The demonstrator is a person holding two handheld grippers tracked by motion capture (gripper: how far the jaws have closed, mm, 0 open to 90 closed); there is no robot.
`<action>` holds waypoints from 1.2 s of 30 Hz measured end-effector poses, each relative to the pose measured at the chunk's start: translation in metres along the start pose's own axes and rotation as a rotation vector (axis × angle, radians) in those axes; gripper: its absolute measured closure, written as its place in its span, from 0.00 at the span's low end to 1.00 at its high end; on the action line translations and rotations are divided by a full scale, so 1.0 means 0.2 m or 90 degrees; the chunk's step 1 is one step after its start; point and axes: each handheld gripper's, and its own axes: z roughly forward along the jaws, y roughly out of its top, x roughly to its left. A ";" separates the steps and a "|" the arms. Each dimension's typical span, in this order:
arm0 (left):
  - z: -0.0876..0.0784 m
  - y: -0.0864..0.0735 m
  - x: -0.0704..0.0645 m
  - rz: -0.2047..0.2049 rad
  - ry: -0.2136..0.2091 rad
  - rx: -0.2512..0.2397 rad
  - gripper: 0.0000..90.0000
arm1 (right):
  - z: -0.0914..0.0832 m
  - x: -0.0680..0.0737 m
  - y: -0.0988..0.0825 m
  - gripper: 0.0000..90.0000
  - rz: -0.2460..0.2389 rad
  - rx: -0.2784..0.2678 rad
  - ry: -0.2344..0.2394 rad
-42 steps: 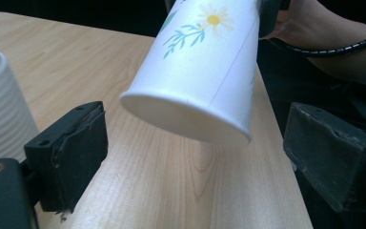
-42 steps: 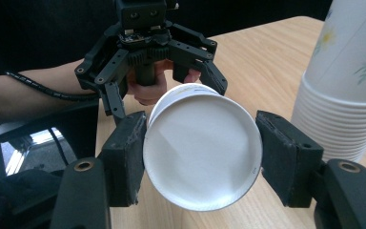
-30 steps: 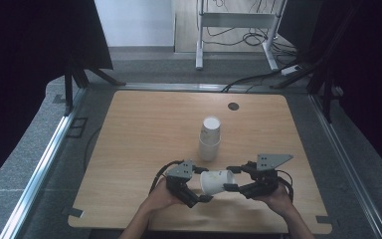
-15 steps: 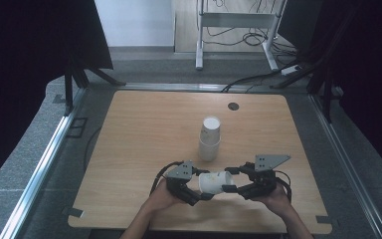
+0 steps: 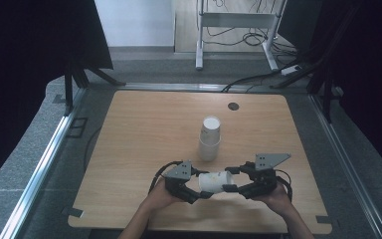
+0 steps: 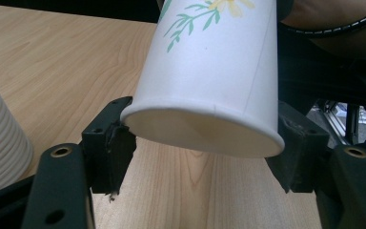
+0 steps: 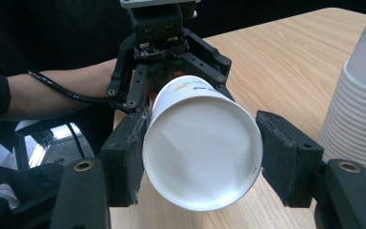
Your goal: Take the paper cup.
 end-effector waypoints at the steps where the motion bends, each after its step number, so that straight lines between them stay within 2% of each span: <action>1: 0.00 0.00 0.00 0.001 0.000 0.000 0.35 | 0.00 0.00 0.00 0.41 0.001 -0.001 0.000; 6: -0.01 0.01 0.00 0.007 0.002 0.006 0.37 | 0.00 0.00 0.00 0.41 0.000 0.001 0.003; 20: -0.02 0.05 -0.01 0.029 0.010 0.055 0.38 | 0.01 0.00 0.00 0.41 0.001 0.018 0.002; 27: -0.03 0.07 0.00 0.033 0.011 0.078 0.38 | 0.02 -0.01 0.00 0.36 0.007 0.025 -0.008; 36: -0.05 0.12 0.01 0.053 0.017 0.147 0.38 | 0.01 0.00 0.01 0.29 -0.010 0.035 -0.021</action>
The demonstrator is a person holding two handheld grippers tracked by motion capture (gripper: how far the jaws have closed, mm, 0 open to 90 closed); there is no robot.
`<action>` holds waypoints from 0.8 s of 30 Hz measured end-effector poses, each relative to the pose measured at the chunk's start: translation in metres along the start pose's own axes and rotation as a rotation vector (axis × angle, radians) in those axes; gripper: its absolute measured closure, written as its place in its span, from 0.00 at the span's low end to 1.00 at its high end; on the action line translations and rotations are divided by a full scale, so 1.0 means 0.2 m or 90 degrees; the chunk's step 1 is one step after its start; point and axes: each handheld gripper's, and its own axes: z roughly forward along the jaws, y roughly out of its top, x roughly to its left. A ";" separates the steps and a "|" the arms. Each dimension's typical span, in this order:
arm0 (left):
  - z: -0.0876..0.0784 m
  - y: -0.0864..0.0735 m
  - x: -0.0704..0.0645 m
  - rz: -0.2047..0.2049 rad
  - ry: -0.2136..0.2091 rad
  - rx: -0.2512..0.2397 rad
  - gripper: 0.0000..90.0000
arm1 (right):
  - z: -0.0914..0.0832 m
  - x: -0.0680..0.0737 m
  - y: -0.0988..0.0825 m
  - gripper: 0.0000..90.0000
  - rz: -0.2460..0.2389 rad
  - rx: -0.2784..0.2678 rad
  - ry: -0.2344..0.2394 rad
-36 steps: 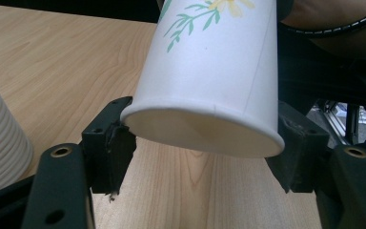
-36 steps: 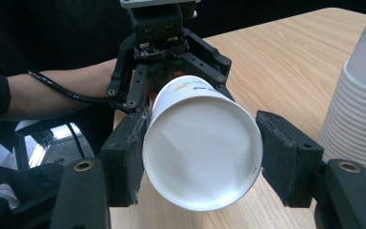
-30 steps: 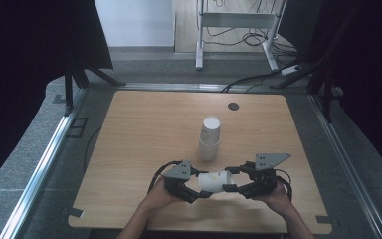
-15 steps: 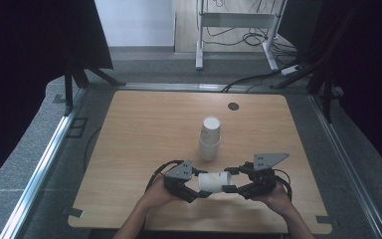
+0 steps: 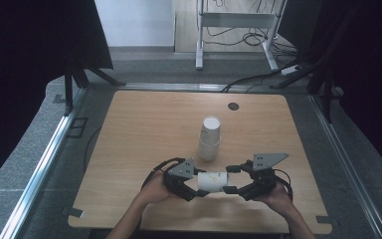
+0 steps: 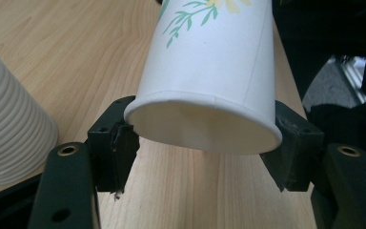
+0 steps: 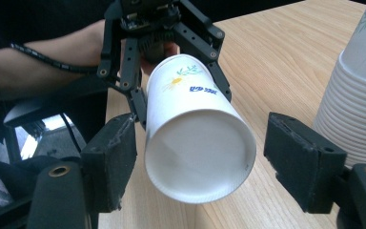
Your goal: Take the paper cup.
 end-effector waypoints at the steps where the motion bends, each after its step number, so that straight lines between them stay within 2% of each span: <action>1: 0.00 0.01 0.00 0.007 0.002 0.017 0.38 | 0.00 0.00 0.00 0.29 -0.002 0.003 -0.002; 6: -0.01 0.06 0.00 0.024 0.005 0.073 0.37 | 0.00 0.02 0.01 0.26 -0.024 0.046 -0.016; 15: -0.01 0.14 0.00 0.046 -0.002 0.163 0.37 | 0.04 0.07 0.02 0.23 -0.060 0.109 -0.024; 20: 0.01 0.18 0.00 0.060 -0.010 0.218 0.37 | 0.06 0.08 0.04 0.23 -0.074 0.138 -0.032; 24: 0.02 0.20 0.00 0.070 -0.015 0.249 0.37 | 0.08 0.09 0.04 0.23 -0.081 0.157 -0.030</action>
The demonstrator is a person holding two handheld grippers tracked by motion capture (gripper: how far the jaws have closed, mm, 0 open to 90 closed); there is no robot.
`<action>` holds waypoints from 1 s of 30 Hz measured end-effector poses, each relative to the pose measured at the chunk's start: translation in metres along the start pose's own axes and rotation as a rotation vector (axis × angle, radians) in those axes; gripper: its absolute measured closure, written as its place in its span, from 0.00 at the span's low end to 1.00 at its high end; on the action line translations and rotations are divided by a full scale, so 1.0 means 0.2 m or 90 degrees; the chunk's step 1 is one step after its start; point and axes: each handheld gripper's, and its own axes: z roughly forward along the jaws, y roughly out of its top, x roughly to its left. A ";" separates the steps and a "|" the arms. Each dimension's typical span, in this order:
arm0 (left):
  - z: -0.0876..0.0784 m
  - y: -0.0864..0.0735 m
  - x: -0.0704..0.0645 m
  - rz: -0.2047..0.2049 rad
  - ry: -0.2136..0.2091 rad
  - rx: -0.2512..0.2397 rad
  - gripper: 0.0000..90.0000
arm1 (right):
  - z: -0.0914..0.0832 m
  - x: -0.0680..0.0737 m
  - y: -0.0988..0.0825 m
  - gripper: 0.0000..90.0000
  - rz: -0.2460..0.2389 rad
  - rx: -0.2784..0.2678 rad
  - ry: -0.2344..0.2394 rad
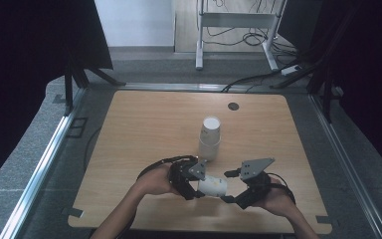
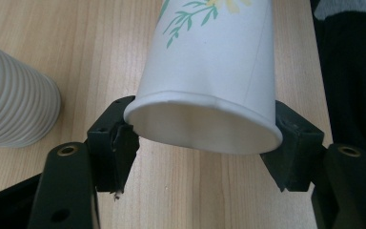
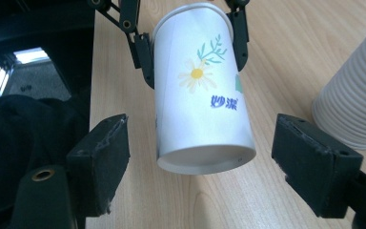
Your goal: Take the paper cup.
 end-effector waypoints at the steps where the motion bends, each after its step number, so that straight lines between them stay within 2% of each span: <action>1: 0.00 0.01 0.00 0.003 0.000 0.007 0.37 | 0.01 0.00 0.00 0.23 -0.002 0.005 0.001; 9: 0.00 0.07 -0.01 0.036 0.003 0.072 0.37 | 0.05 0.02 0.03 0.22 -0.025 0.063 -0.001; 13: 0.00 0.10 -0.01 0.051 0.002 0.095 0.37 | 0.08 0.02 0.04 0.22 -0.044 0.095 0.001; 20: 0.01 0.14 -0.02 0.070 0.003 0.120 0.37 | 0.13 0.03 0.06 0.25 -0.063 0.131 -0.002; 25: 0.02 0.15 -0.03 0.079 0.008 0.137 0.37 | 0.15 0.03 0.07 0.27 -0.069 0.146 -0.001; 30: 0.03 0.17 -0.04 0.089 0.004 0.139 0.37 | 0.16 0.04 0.07 0.30 -0.068 0.151 0.006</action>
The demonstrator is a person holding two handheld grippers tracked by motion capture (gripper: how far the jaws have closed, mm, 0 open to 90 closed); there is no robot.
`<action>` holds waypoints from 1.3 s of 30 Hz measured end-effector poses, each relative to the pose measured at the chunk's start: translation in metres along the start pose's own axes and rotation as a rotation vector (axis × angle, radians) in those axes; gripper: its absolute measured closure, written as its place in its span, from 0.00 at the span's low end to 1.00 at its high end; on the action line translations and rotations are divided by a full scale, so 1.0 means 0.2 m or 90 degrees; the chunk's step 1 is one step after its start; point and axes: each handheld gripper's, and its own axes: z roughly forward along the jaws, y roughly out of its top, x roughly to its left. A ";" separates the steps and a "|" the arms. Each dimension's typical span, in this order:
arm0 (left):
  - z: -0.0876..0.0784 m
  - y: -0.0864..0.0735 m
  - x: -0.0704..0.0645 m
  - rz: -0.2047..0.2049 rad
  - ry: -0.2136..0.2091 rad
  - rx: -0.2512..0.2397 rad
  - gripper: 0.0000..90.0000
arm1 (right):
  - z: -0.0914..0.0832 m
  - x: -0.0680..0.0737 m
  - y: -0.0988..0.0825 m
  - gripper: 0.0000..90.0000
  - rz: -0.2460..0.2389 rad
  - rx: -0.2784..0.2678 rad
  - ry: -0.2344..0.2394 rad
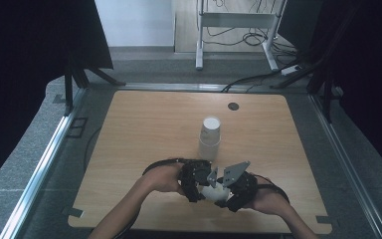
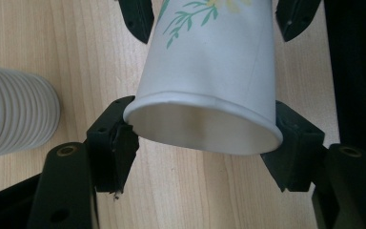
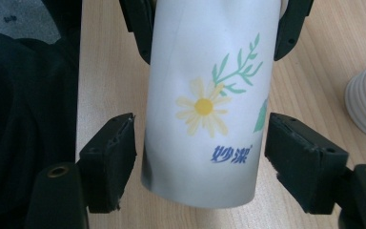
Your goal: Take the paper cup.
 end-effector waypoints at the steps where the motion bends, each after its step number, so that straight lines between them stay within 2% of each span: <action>1: 0.00 0.00 0.00 0.004 -0.001 0.001 0.37 | 0.00 0.00 0.00 0.31 0.003 -0.001 0.000; 2: 0.00 0.01 0.00 0.010 0.001 -0.001 0.37 | 0.00 0.00 0.00 0.33 0.003 -0.001 0.004; 3: 0.00 0.01 0.00 0.004 0.000 0.000 0.37 | 0.01 0.00 0.00 0.34 0.002 -0.001 0.007; 5: 0.00 0.01 0.00 0.014 0.004 0.003 0.37 | 0.01 0.00 -0.01 0.36 0.008 0.001 0.013; 8: 0.00 0.01 0.00 0.010 0.003 0.005 0.37 | 0.01 -0.01 -0.01 0.38 0.002 -0.001 0.008; 10: 0.00 0.01 -0.01 0.002 0.002 0.002 0.37 | 0.01 0.00 -0.01 0.40 0.015 0.001 0.012; 13: 0.00 0.00 0.00 -0.003 0.004 -0.010 0.35 | 0.00 -0.01 -0.03 0.41 0.033 -0.014 0.013; 20: -0.02 -0.03 0.00 -0.034 -0.005 -0.063 0.24 | -0.03 -0.01 -0.05 0.41 0.043 -0.053 0.016; 24: -0.03 -0.06 0.01 -0.059 -0.007 -0.087 0.20 | -0.03 -0.01 -0.07 0.41 0.054 -0.075 0.014; 27: -0.04 -0.09 0.02 -0.087 -0.013 -0.125 0.16 | -0.04 -0.01 -0.09 0.41 0.058 -0.094 0.014; 31: -0.06 -0.11 0.02 -0.109 -0.027 -0.165 0.16 | -0.04 0.00 -0.11 0.41 0.058 -0.115 0.012; 39: -0.07 -0.15 0.02 -0.129 -0.025 -0.220 0.16 | -0.05 0.01 -0.15 0.41 0.069 -0.167 0.002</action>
